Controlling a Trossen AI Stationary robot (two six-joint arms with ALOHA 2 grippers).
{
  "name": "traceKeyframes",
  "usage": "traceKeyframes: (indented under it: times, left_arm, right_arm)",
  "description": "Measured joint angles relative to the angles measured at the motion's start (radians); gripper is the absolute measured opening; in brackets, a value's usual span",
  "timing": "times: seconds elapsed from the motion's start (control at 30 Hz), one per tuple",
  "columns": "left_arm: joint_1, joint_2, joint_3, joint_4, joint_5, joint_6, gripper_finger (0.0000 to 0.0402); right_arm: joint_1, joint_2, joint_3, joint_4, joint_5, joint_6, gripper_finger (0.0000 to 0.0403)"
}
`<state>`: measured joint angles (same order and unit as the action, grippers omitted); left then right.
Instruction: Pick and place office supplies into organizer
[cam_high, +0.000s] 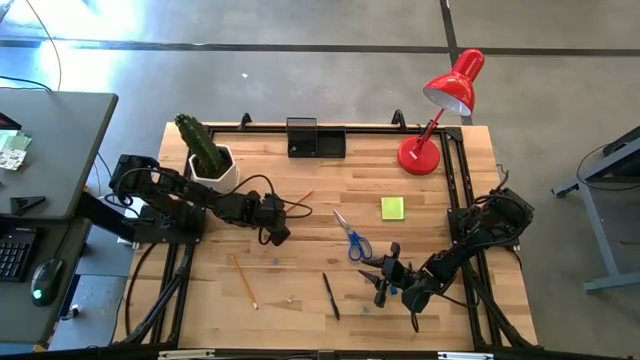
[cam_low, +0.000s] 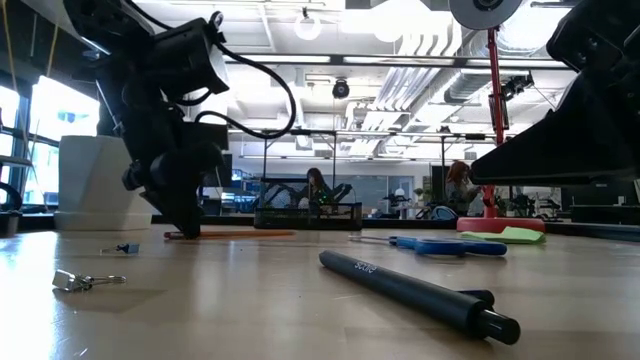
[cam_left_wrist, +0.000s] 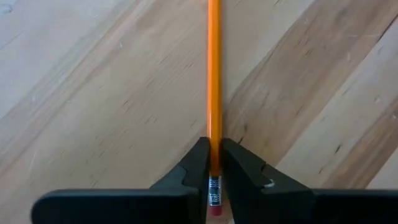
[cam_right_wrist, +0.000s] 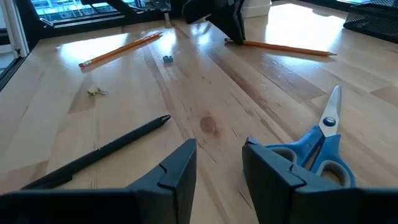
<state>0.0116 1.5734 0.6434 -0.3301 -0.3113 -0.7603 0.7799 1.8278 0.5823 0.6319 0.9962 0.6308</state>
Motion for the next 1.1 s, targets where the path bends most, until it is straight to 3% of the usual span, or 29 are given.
traceKeyframes:
  times: [0.27,0.47,0.77,0.93,1.1]
  left_arm:
    - [-0.016,0.001,0.022,-0.011,-0.001,0.1,0.0007]
    - [-0.085,0.004,0.045,-0.009,0.004,0.209,0.0019]
    - [-0.14,0.003,0.047,0.054,-0.028,0.339,0.0006]
    - [-0.14,0.002,0.047,0.095,-0.028,0.381,0.0]
    - [-0.139,0.001,0.048,0.104,0.002,0.389,0.0001]
  right_arm:
    - [0.007,0.0,0.0,0.001,-0.011,0.001,0.0123]
    - [0.006,0.0,0.0,0.023,-0.013,0.001,0.0123]
    - [0.006,0.0,0.0,0.071,-0.047,-0.004,0.0123]
    - [-0.013,0.0,0.005,0.186,-0.086,-0.172,0.0123]
    - [-0.073,0.0,0.135,0.114,-0.153,-0.471,0.0123]
